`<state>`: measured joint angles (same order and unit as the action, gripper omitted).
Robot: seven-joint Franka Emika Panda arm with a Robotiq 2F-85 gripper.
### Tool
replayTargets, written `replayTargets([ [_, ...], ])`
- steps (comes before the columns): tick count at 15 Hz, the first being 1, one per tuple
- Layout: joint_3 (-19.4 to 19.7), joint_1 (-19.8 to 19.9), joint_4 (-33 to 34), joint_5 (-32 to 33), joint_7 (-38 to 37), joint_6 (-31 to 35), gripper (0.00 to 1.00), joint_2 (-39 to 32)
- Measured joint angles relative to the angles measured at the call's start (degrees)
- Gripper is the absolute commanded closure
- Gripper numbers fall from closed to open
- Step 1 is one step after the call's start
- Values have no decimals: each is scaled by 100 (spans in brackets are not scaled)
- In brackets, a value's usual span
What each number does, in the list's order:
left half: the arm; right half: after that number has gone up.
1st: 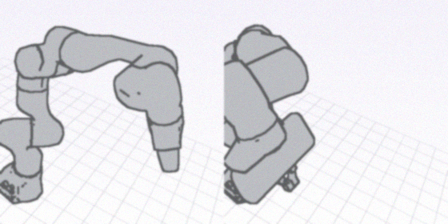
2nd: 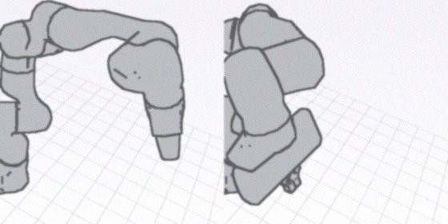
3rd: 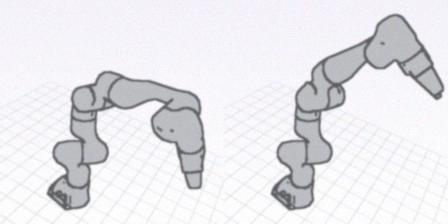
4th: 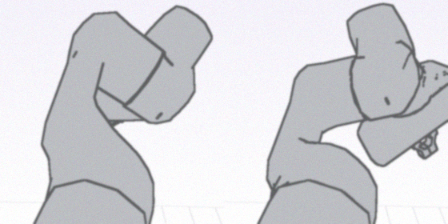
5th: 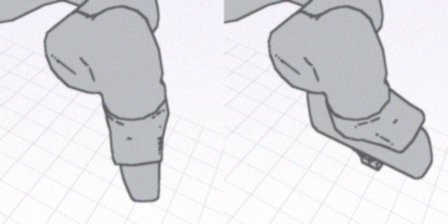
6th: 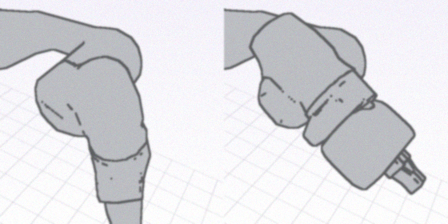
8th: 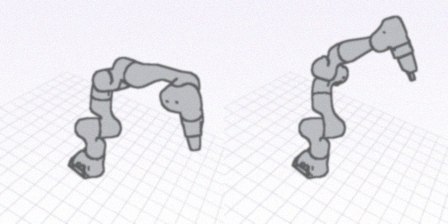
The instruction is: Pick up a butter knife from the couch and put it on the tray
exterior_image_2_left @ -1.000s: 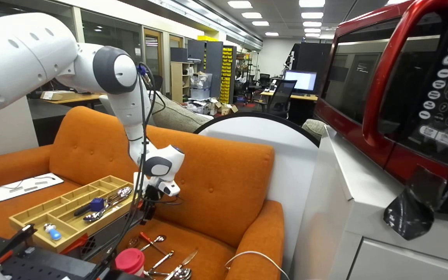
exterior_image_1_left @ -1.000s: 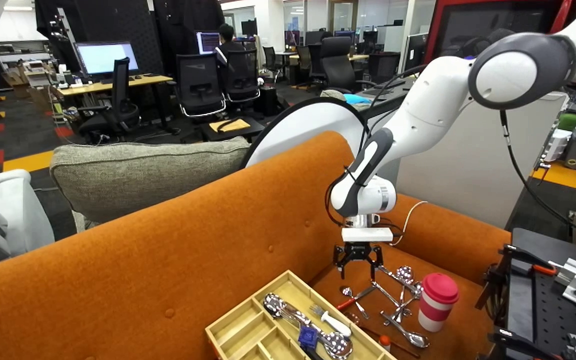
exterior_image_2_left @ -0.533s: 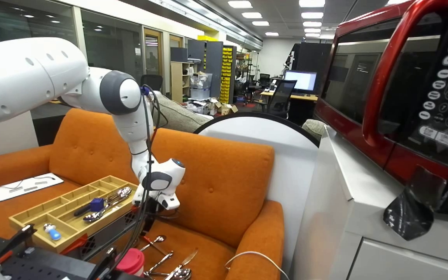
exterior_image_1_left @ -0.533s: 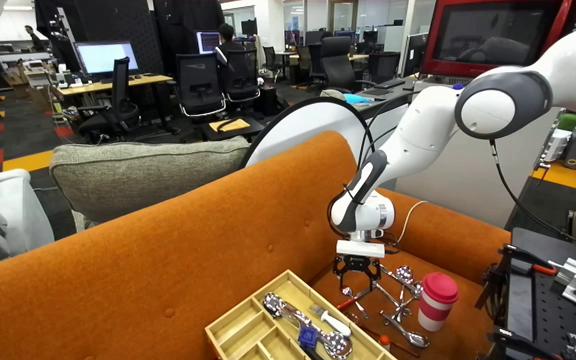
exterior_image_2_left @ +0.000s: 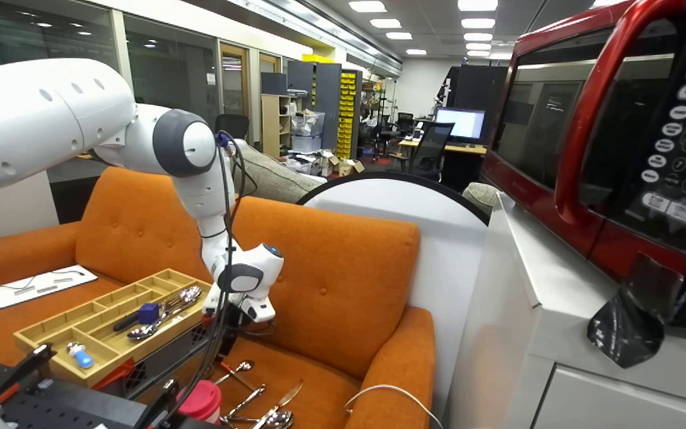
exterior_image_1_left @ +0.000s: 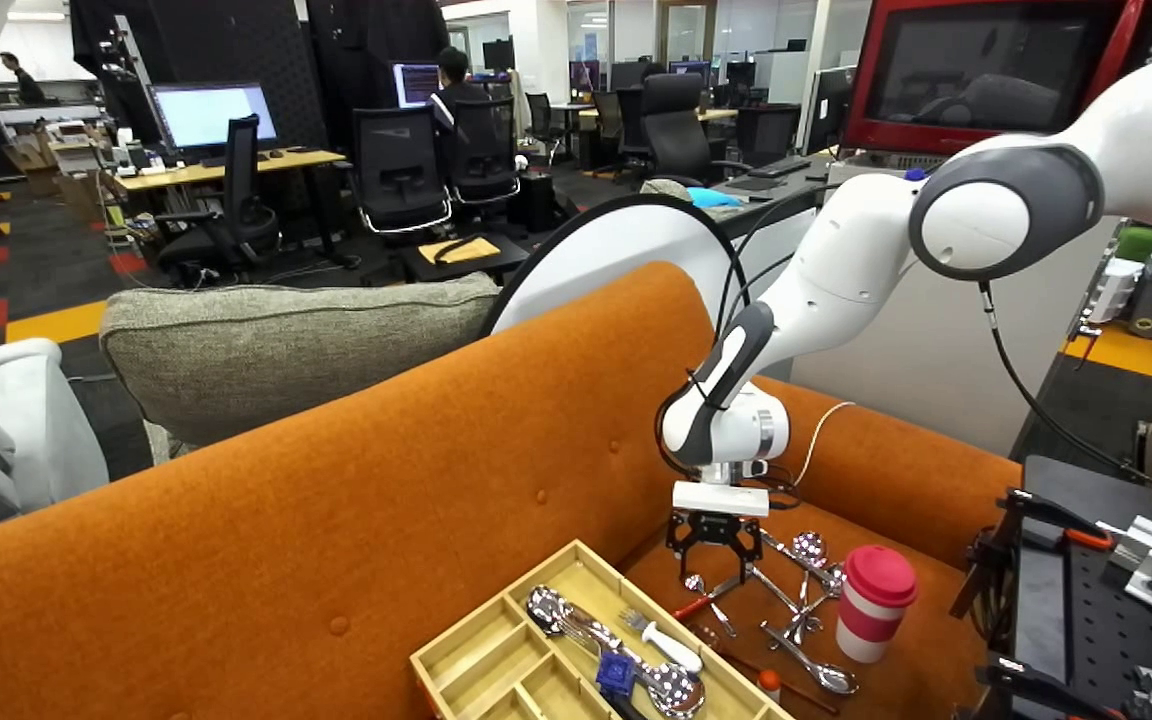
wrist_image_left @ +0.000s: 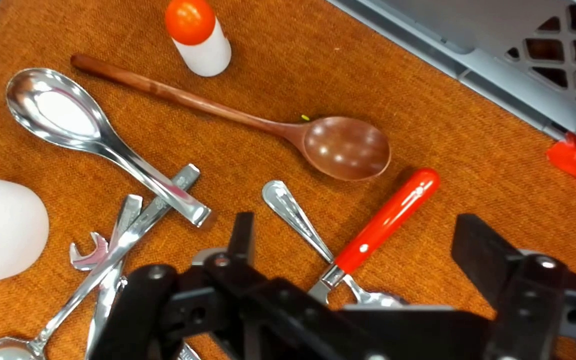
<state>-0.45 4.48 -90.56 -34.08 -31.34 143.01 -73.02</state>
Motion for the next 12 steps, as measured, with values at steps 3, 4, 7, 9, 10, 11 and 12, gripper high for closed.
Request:
replayTargets([
  [3, -1, 37, 262, -58, -318, 0, 0, -286],
  [4, -2, 44, 389, -91, -432, 15, 0, -411],
  [7, -22, 44, 786, -195, -785, 79, 0, -771],
  [9, -55, 45, 1031, -249, -1000, 87, 0, -971],
  [10, -69, 44, 1139, -264, -1125, 87, 0, -1057],
  [11, -73, 44, 1239, -278, -1272, 89, 0, -1127],
  [12, -73, 45, 1283, -299, -1407, 105, 0, -1158],
])
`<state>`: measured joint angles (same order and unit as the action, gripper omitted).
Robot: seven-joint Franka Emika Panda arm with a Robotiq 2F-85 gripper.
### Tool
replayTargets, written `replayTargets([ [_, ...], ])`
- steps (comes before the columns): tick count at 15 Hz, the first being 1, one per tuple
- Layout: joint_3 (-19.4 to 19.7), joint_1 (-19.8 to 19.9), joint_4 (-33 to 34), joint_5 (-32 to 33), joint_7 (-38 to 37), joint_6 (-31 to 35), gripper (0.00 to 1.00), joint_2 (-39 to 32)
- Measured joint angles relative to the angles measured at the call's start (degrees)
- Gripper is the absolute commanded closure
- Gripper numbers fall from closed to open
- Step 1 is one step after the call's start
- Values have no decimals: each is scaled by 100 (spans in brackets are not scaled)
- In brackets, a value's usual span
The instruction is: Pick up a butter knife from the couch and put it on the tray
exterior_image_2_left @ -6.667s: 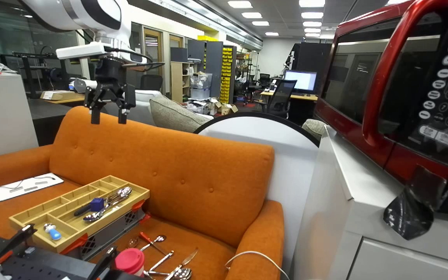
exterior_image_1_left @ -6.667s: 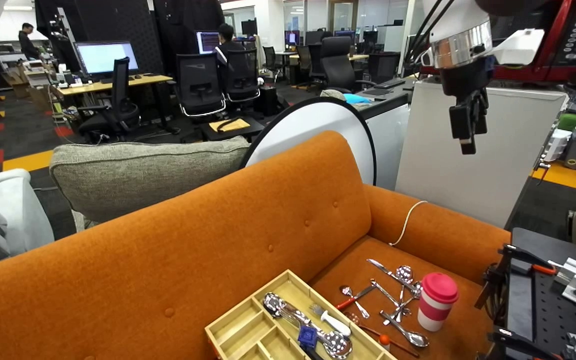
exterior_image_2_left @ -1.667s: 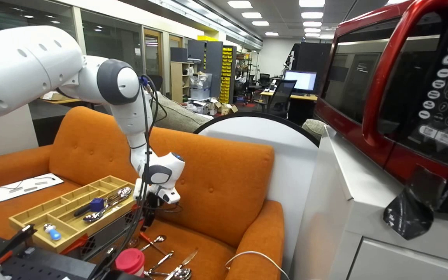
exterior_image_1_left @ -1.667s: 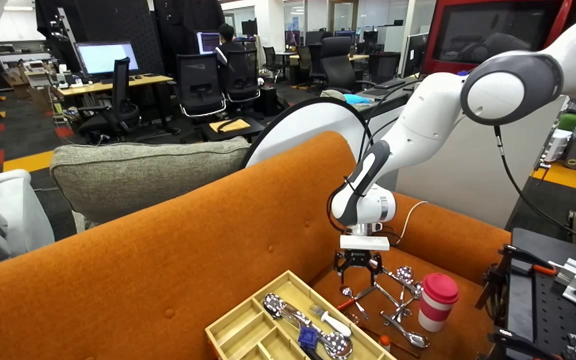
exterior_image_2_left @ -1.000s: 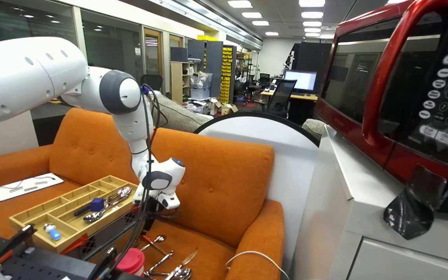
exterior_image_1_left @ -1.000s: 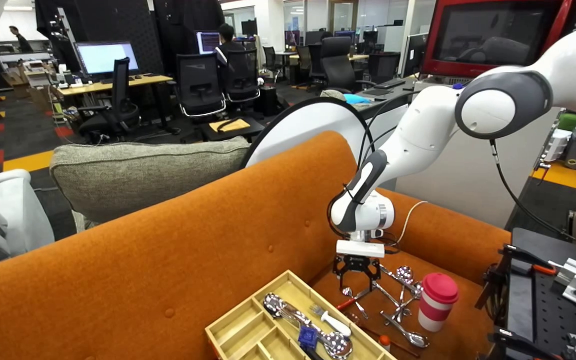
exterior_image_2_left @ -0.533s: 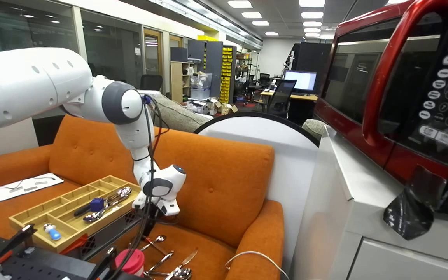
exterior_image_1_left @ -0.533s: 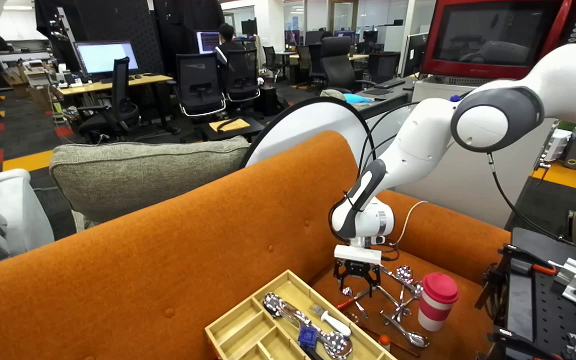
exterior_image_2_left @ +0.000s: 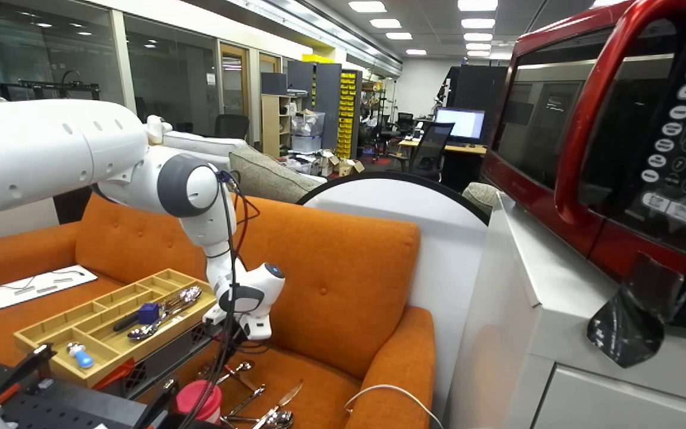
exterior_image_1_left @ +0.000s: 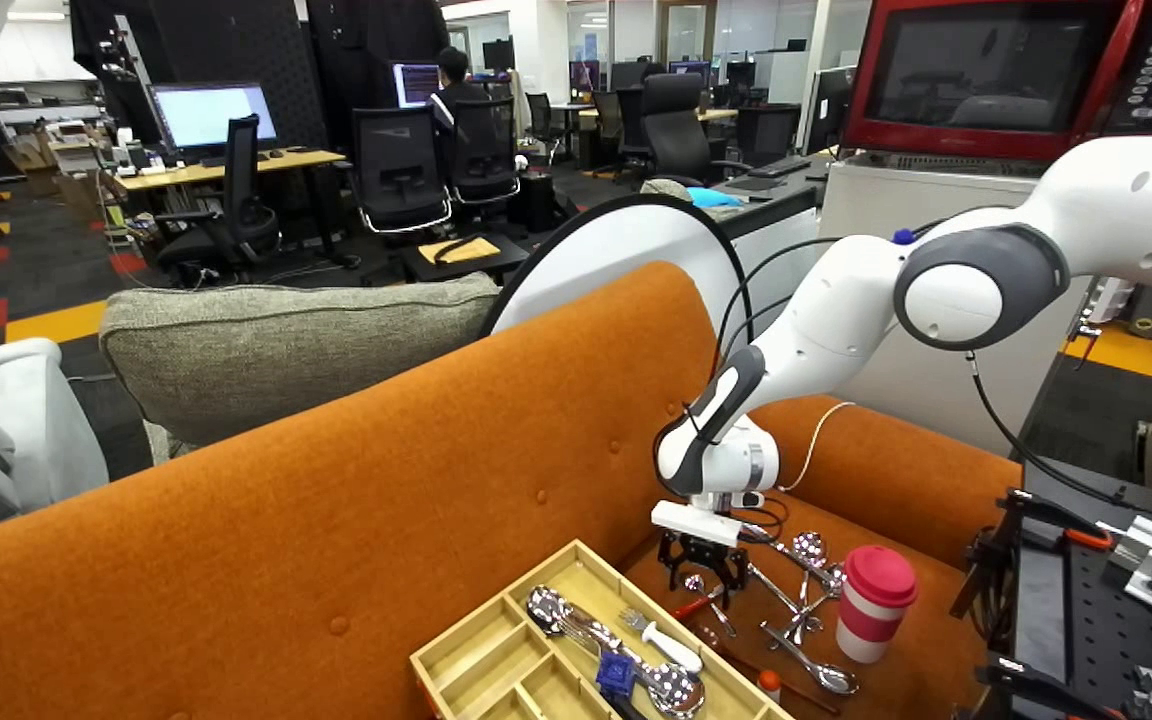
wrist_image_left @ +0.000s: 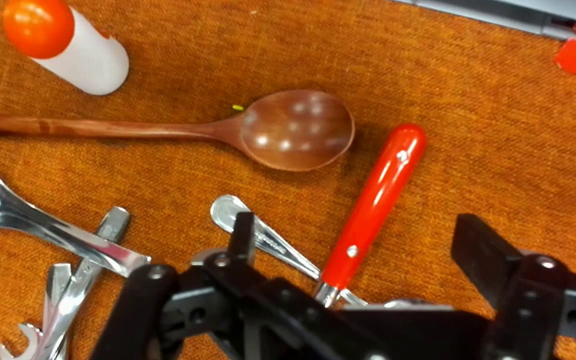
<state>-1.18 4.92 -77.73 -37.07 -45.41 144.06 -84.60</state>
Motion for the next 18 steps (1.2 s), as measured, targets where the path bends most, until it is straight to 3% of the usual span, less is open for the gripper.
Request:
replayTargets([
  [18, -79, -55, 33, -122, -1029, 134, 0, 5],
])
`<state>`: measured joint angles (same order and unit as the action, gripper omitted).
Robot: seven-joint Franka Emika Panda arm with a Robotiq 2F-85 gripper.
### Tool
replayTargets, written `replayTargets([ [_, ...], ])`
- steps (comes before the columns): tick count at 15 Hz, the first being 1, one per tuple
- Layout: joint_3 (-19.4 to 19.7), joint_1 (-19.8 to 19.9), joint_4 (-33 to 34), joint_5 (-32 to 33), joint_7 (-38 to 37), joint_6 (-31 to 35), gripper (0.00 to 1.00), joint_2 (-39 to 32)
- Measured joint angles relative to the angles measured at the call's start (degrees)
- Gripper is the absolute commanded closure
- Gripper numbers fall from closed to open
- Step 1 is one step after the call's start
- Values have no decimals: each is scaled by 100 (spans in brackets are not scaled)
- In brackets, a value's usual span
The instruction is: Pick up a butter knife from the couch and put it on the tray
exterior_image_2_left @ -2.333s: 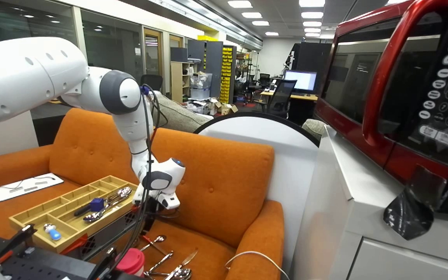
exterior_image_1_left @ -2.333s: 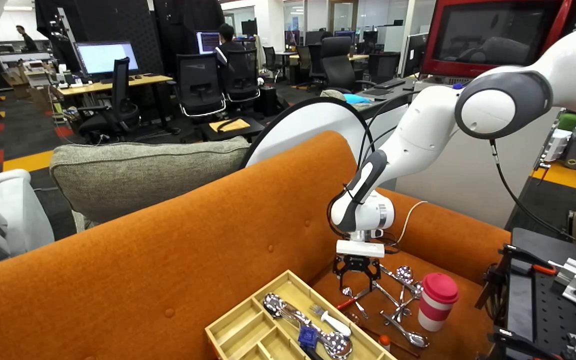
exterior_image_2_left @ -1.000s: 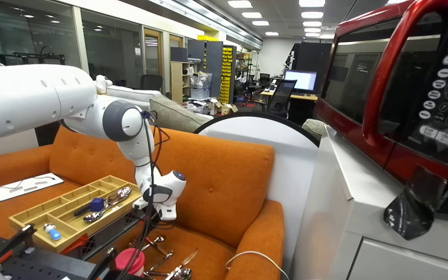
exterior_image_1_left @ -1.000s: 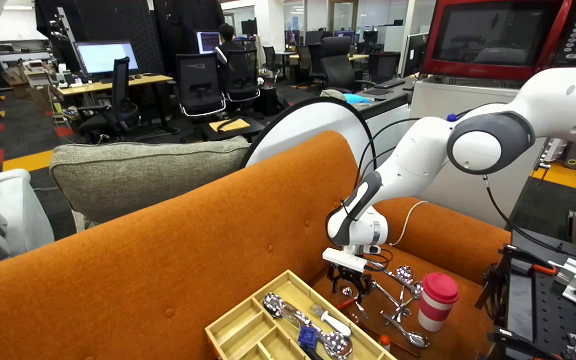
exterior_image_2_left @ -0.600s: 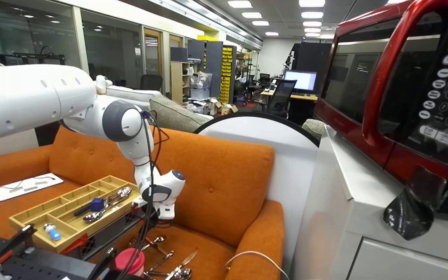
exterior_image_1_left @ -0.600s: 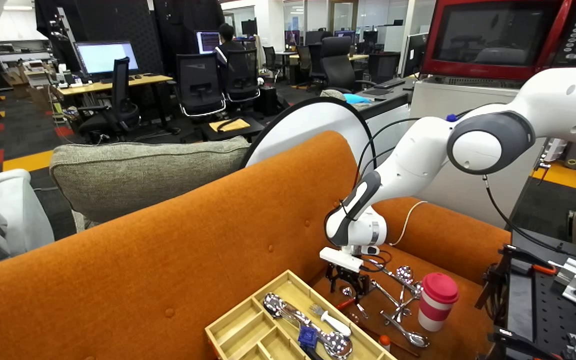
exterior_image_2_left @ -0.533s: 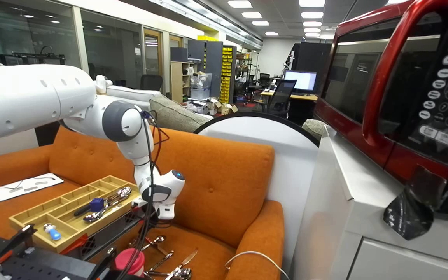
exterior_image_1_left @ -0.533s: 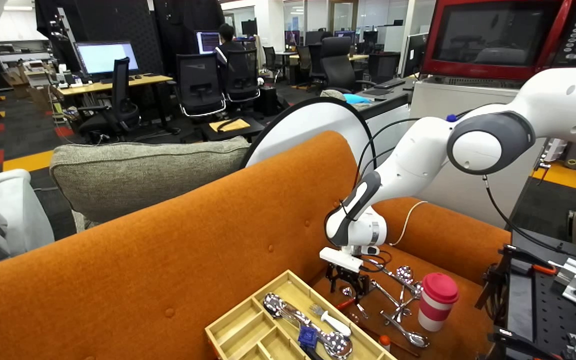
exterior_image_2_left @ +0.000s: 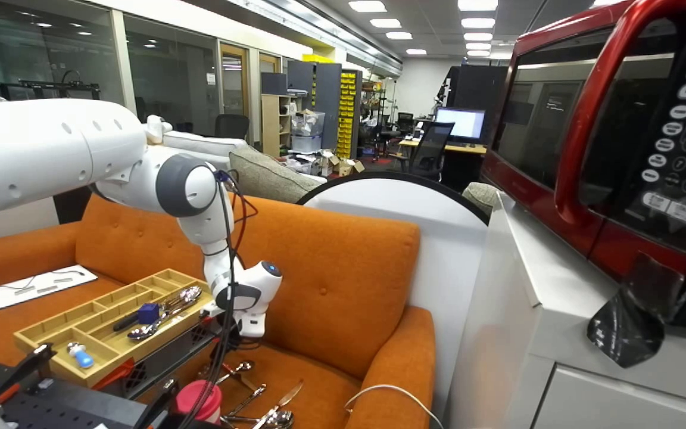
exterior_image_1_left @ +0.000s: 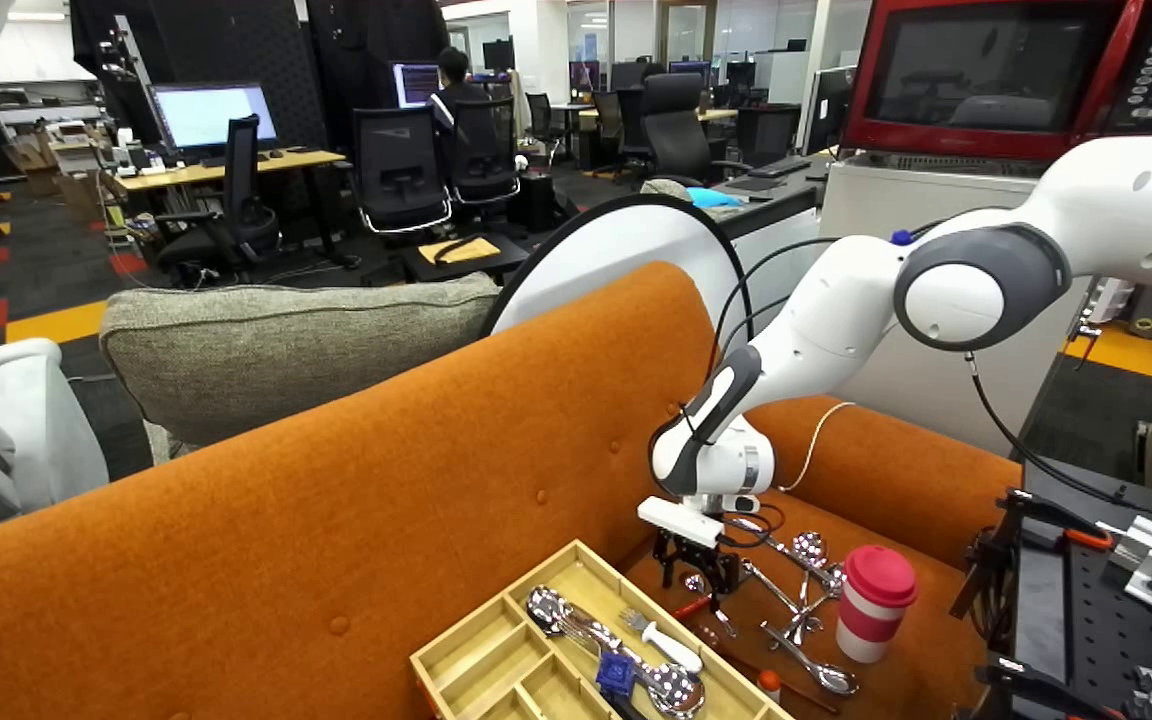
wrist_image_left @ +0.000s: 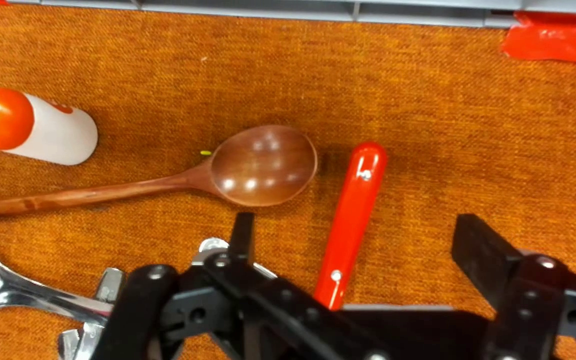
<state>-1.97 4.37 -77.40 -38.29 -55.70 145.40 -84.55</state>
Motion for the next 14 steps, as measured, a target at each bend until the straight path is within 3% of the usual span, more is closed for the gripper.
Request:
replayTargets([
  [11, 38, -49, -249, 2, -423, 64, 2, -16],
  [13, 40, -49, -243, 5, -471, 65, 27, -15],
  [14, 45, -49, -235, 11, -498, 65, 33, -13],
])
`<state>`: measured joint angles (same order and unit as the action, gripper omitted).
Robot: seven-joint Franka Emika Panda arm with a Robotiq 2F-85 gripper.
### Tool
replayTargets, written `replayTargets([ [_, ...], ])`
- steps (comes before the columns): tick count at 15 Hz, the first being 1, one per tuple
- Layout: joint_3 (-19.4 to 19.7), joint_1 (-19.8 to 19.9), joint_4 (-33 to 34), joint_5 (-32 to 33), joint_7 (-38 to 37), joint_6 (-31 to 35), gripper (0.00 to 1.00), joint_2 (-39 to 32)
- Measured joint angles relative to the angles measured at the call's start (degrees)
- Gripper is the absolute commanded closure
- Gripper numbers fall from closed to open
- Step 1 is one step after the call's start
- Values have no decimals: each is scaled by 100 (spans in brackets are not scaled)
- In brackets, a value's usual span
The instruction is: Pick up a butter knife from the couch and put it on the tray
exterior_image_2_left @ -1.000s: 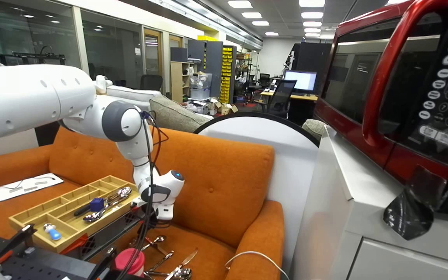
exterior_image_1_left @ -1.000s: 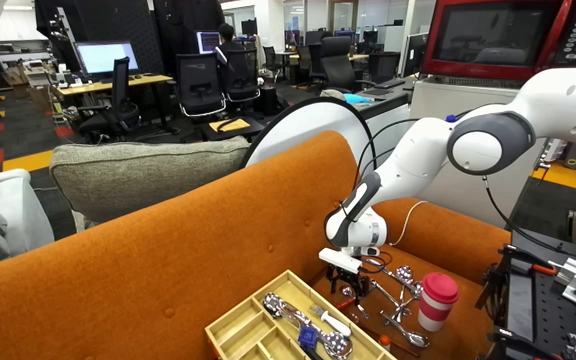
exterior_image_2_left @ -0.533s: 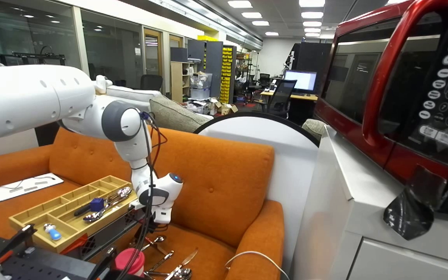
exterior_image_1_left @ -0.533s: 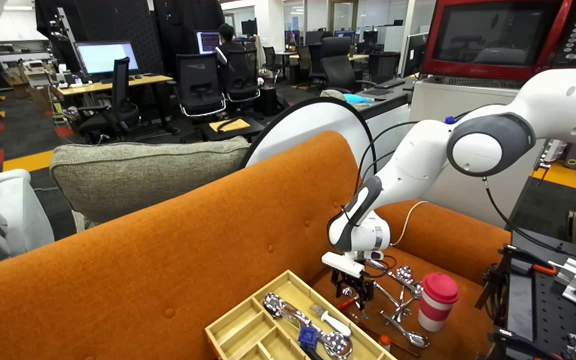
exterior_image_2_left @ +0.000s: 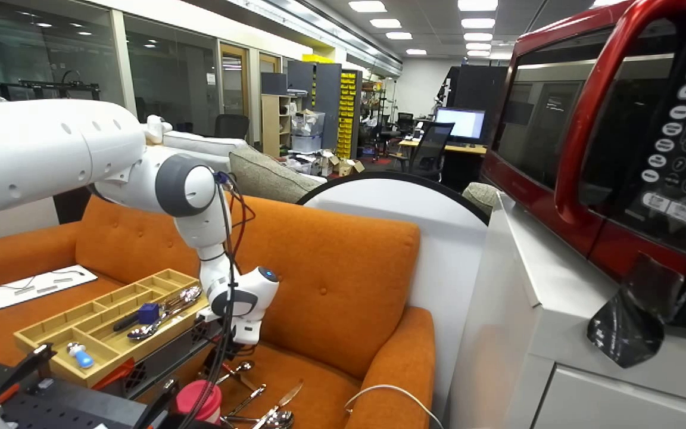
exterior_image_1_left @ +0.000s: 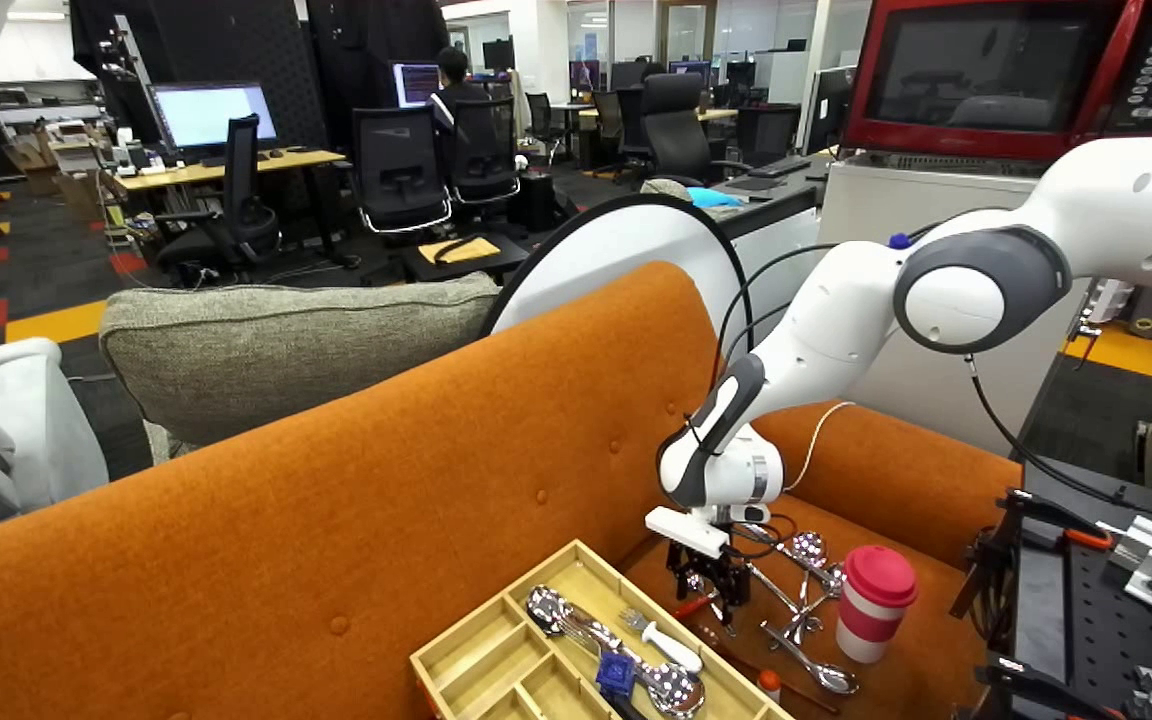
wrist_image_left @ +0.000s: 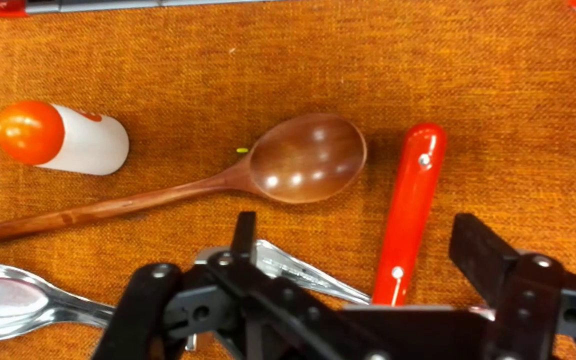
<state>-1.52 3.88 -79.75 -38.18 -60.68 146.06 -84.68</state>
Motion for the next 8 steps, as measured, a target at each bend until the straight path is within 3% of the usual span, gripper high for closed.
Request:
replayTargets([
  [8, 49, -33, 22, 49, -224, 0, 90, 12],
])
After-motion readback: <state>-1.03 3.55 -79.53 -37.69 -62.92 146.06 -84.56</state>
